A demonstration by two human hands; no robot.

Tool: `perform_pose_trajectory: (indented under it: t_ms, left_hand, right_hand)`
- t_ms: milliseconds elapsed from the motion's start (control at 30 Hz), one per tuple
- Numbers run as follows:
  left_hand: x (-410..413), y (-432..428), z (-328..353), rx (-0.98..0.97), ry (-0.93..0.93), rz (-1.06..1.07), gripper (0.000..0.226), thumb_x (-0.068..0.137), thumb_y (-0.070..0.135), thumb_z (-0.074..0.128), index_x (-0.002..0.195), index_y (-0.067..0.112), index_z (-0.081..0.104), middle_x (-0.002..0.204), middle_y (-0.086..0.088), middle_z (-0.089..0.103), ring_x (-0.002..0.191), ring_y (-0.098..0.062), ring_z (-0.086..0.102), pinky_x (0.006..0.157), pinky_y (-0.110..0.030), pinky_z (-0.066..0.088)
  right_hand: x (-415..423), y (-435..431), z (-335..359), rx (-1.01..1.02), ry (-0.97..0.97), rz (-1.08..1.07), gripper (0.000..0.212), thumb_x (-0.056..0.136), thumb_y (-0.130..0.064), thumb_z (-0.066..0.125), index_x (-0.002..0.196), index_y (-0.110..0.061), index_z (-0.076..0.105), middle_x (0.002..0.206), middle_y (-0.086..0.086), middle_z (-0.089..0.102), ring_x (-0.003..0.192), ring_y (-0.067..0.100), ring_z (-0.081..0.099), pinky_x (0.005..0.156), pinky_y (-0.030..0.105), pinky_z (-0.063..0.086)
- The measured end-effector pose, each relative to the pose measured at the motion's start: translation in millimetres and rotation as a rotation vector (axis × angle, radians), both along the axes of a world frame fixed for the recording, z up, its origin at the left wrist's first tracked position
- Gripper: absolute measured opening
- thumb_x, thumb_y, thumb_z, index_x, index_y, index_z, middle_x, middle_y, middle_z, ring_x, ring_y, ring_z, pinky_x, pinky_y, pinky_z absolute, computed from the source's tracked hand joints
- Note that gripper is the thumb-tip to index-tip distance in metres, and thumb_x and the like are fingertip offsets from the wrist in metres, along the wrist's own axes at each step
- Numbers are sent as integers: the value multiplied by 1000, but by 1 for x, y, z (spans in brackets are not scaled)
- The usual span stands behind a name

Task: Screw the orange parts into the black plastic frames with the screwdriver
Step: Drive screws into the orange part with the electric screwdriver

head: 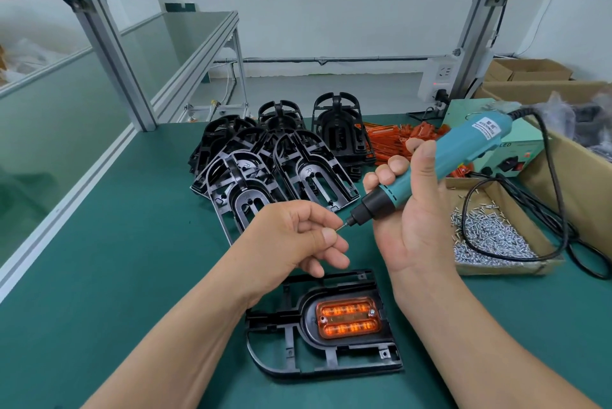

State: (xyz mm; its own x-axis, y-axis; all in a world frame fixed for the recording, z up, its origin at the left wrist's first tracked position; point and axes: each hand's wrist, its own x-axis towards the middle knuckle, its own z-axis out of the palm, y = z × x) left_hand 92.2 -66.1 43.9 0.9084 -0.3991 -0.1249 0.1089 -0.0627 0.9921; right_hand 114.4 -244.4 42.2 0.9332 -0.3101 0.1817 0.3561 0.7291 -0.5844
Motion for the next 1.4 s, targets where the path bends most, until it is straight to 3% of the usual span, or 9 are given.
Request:
perform_pose_trajectory:
  t_ms: [600, 733, 833, 933, 1000, 1100, 1233, 1367, 1400]
  left_hand:
    - [1, 3, -4, 37, -48, -54, 15, 102, 9, 67, 117, 8, 69, 97, -12, 80, 81, -21, 78, 62, -22, 58]
    - [6, 9, -6, 131, -90, -7, 28, 105, 43, 59, 108, 21, 76, 92, -5, 79, 69, -14, 65, 60, -22, 52]
    - [11, 17, -4, 230, -82, 52, 31, 95, 53, 56, 102, 32, 78, 76, 4, 68, 58, -11, 50, 52, -18, 43]
    - [16, 26, -4, 472, -203, -21, 27, 84, 54, 61, 97, 37, 79, 74, 14, 67, 65, -6, 57, 67, -23, 51]
    - [17, 31, -3, 570, -246, -103, 21, 84, 52, 67, 96, 40, 79, 76, 12, 71, 69, -3, 62, 71, -25, 52]
    - [13, 37, 1, 665, -245, -255, 24, 81, 55, 75, 101, 43, 78, 61, 13, 56, 57, -2, 51, 58, -20, 41]
    - [10, 36, 5, 715, -231, -350, 31, 80, 50, 78, 109, 38, 77, 84, -15, 67, 73, -27, 63, 74, -46, 55]
    - [8, 34, 6, 704, -259, -376, 5, 86, 39, 80, 90, 40, 77, 60, 10, 46, 56, -8, 43, 58, -28, 38]
    - [8, 33, 6, 700, -258, -367, 10, 86, 38, 80, 81, 44, 74, 58, 14, 48, 54, -5, 44, 57, -22, 36]
  right_hand:
    - [1, -1, -4, 59, 35, 65, 24, 107, -33, 61, 118, -15, 52, 80, -2, 51, 67, 11, 50, 70, 30, 51]
    - [2, -4, -3, 114, 40, 82, 20, 108, -33, 61, 114, -15, 54, 78, -3, 51, 65, 11, 50, 68, 29, 51]
    - [1, -4, -2, 113, 25, 139, 16, 107, -29, 61, 112, -15, 55, 76, -3, 49, 63, 10, 48, 65, 27, 50]
    - [-3, -2, -1, 39, -15, 263, 13, 103, -24, 64, 110, -17, 56, 74, -4, 50, 59, 8, 48, 61, 26, 49]
    - [-7, 2, -1, -50, -47, 342, 12, 100, -22, 65, 109, -18, 58, 72, -4, 50, 57, 8, 48, 60, 26, 48]
    - [-13, 10, -1, -133, -87, 465, 13, 98, -16, 66, 110, -16, 61, 69, -3, 50, 54, 8, 47, 56, 26, 46]
    - [-21, 20, -2, -207, -93, 581, 16, 94, -16, 65, 110, -13, 63, 66, -1, 48, 50, 10, 46, 53, 28, 45]
    - [-27, 26, -3, -259, -92, 638, 18, 91, -14, 66, 108, -13, 64, 64, 1, 47, 48, 12, 45, 52, 29, 45]
    - [-27, 26, -3, -267, -93, 645, 17, 90, -14, 67, 108, -14, 65, 64, 2, 47, 47, 12, 45, 52, 29, 45]
